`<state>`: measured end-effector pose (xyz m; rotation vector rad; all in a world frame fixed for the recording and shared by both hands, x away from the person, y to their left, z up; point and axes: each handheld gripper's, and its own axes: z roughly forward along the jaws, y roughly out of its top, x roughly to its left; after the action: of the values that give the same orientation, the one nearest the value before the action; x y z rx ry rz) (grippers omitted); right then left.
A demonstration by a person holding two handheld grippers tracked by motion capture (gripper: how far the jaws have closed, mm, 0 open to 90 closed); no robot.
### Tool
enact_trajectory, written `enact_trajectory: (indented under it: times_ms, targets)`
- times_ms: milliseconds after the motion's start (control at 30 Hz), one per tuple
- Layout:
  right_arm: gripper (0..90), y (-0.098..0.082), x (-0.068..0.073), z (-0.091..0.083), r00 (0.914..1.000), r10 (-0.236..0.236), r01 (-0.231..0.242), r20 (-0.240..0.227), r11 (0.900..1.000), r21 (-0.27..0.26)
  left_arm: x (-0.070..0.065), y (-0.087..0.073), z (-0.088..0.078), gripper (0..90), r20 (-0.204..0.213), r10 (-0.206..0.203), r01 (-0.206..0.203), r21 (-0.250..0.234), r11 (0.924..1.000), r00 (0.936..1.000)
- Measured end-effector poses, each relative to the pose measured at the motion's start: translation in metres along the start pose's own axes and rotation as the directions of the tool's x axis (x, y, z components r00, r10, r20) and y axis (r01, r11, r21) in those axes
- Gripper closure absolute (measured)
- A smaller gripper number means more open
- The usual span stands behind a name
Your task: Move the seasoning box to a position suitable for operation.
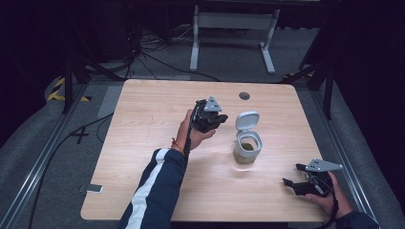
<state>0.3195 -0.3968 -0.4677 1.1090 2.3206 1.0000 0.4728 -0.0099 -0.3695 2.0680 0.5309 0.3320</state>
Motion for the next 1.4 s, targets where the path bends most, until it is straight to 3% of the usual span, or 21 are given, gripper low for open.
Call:
enact_trajectory:
  times_ms: [133, 567, 1033, 1400]
  targets:
    - [15.4, 0.0, 0.0, 0.0, 1.0, 0.0, 0.0, -0.001, 1.0, 0.0, 0.0, 0.003, 0.004, 90.0, -0.004, -0.012, 0.012, -0.007, 0.9999, 0.9999]
    - [15.4, 0.0, 0.0, 0.0, 1.0, -0.006, 0.006, 0.0, 1.0, 0.002, -0.005, 0.012, 0.017, 90.0, -0.004, 0.005, -0.005, 0.0, 1.0, 1.0]
    - [15.4, 0.0, 0.0, 0.0, 1.0, -0.007, 0.007, -0.001, 1.0, 0.001, -0.01, 0.017, 0.02, 90.0, 0.005, 0.033, -0.033, 0.001, 0.9995, 0.9995]
    - [15.4, 0.0, -0.001, 0.0, 1.0, -0.009, 0.009, 0.0, 1.0, 0.0, -0.019, 0.019, 0.017, 90.0, 0.028, 0.039, -0.038, -0.029, 0.9989, 0.9989]
